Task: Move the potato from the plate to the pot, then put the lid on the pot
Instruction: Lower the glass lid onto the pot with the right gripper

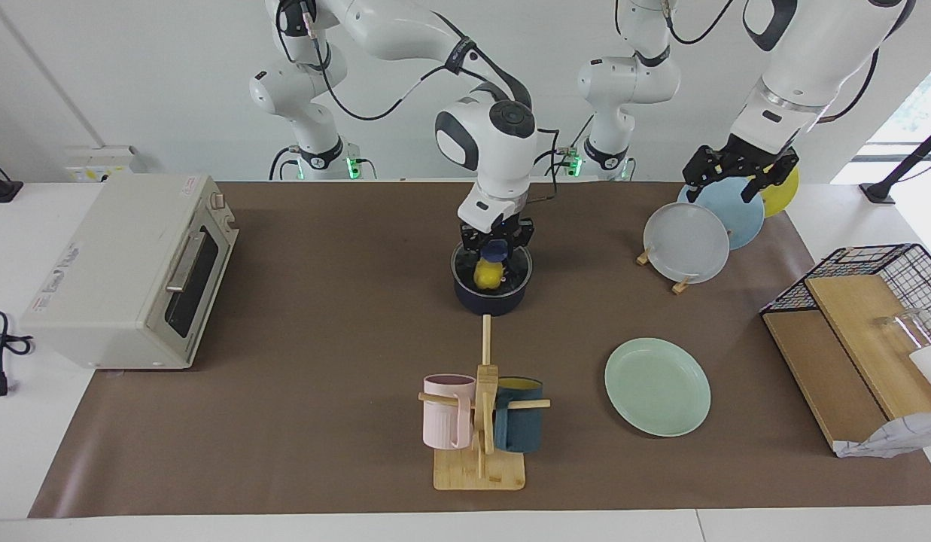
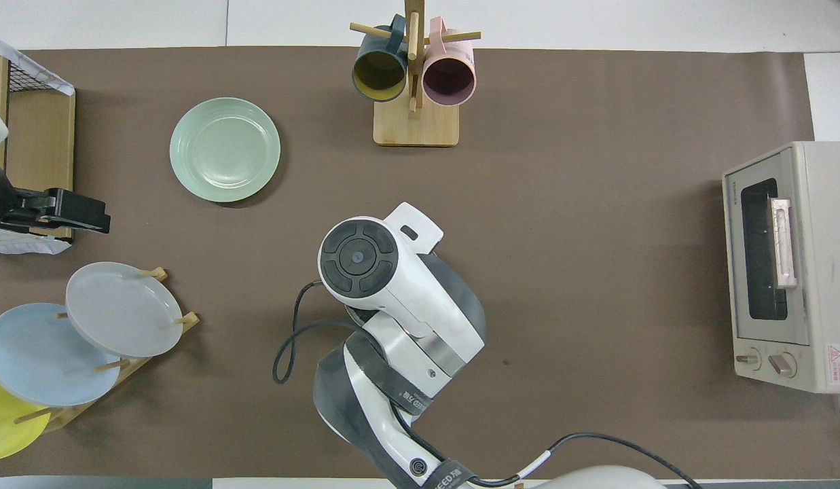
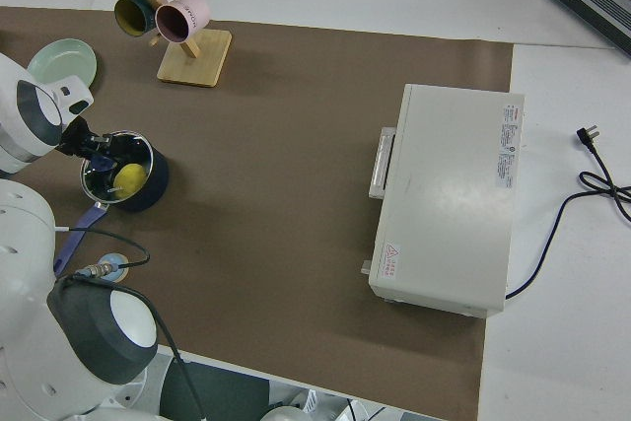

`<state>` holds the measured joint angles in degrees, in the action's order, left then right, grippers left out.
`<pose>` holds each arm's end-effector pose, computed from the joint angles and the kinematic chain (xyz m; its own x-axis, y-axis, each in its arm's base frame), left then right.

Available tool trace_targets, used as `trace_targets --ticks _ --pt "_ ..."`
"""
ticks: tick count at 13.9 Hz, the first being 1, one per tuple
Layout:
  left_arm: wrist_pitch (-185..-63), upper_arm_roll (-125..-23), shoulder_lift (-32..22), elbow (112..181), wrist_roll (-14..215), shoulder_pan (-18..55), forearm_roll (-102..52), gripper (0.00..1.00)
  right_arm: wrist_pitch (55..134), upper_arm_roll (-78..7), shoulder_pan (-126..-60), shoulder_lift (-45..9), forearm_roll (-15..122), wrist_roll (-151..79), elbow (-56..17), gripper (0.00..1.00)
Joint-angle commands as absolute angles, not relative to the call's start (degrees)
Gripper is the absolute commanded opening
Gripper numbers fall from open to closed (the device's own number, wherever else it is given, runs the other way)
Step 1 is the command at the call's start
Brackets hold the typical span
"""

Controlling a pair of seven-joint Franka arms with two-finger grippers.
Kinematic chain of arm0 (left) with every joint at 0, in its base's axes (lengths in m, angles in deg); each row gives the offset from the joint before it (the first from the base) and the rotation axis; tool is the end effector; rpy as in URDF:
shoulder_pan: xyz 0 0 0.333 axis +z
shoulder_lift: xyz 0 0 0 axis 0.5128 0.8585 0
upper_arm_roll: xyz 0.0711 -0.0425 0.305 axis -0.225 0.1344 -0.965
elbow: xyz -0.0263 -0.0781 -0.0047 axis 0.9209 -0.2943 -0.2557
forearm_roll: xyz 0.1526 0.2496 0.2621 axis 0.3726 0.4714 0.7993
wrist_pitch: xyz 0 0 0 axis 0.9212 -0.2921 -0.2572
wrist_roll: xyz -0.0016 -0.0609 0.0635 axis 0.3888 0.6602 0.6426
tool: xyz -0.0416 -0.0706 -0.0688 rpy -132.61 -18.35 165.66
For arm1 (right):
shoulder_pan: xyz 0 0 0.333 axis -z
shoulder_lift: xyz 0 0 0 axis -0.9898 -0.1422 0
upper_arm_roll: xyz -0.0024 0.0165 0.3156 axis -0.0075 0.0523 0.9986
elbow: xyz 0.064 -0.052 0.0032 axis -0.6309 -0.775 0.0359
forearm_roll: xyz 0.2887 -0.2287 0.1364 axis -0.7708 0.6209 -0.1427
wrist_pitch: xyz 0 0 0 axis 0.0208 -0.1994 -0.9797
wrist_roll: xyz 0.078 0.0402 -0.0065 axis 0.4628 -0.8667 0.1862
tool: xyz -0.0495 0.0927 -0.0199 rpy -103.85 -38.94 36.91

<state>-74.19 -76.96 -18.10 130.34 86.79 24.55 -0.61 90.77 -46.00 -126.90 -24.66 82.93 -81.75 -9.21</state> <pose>0.5316 -0.0631 0.6275 0.9955 -0.0911 -0.0260 -0.0910 -0.9958 0.0070 0.4901 0.4450 0.4014 0.9975 0.0691 -0.0128 0.0693 -0.9974 0.0172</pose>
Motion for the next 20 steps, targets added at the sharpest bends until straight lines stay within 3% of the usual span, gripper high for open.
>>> trace_targets --ticks 1,2,3,4,5,6,14,17,20 --pt "-75.8 -77.2 -18.9 131.8 85.7 24.5 0.1 1.0 92.0 -45.7 -126.6 -23.7 83.5 -80.3 -10.7 0.0" --pt "-75.8 -77.2 -18.9 131.7 85.7 24.5 0.1 1.0 92.2 -45.7 -126.5 -23.6 83.5 -80.3 -11.0 0.0" --pt "-75.8 -77.2 -18.9 131.8 85.7 24.5 0.1 1.0 92.3 -45.7 -126.4 -23.6 83.5 -80.3 -11.0 0.06" --pt "-75.8 -77.2 -19.0 131.8 85.8 24.5 0.1 1.0 93.1 -45.6 -126.4 -23.6 83.5 -80.3 -11.0 0.39" --pt "-75.7 -77.2 -19.1 131.8 85.6 24.6 0.1 1.0 93.3 -45.7 -126.4 -23.7 83.5 -80.6 -11.0 0.88" --pt "-75.8 -77.2 -19.2 131.8 85.9 24.6 0.1 1.0 93.2 -45.7 -126.5 -23.7 83.4 -80.8 -10.9 1.0" --pt "-75.2 -77.2 -19.2 131.7 86.0 24.6 0.2 1.0 83.0 -46.6 -120.9 -17.8 83.5 -77.5 -8.3 1.0" --pt "-75.0 -77.2 -19.2 131.7 86.1 24.6 0.2 1.0 75.9 -46.2 -113.1 -17.0 83.2 -72.1 -4.1 1.0" --pt "-75.0 -77.2 -19.2 131.7 86.0 24.6 0.2 1.0 74.6 -46.2 -106.7 -13.8 82.8 -65.8 -4.0 1.0"
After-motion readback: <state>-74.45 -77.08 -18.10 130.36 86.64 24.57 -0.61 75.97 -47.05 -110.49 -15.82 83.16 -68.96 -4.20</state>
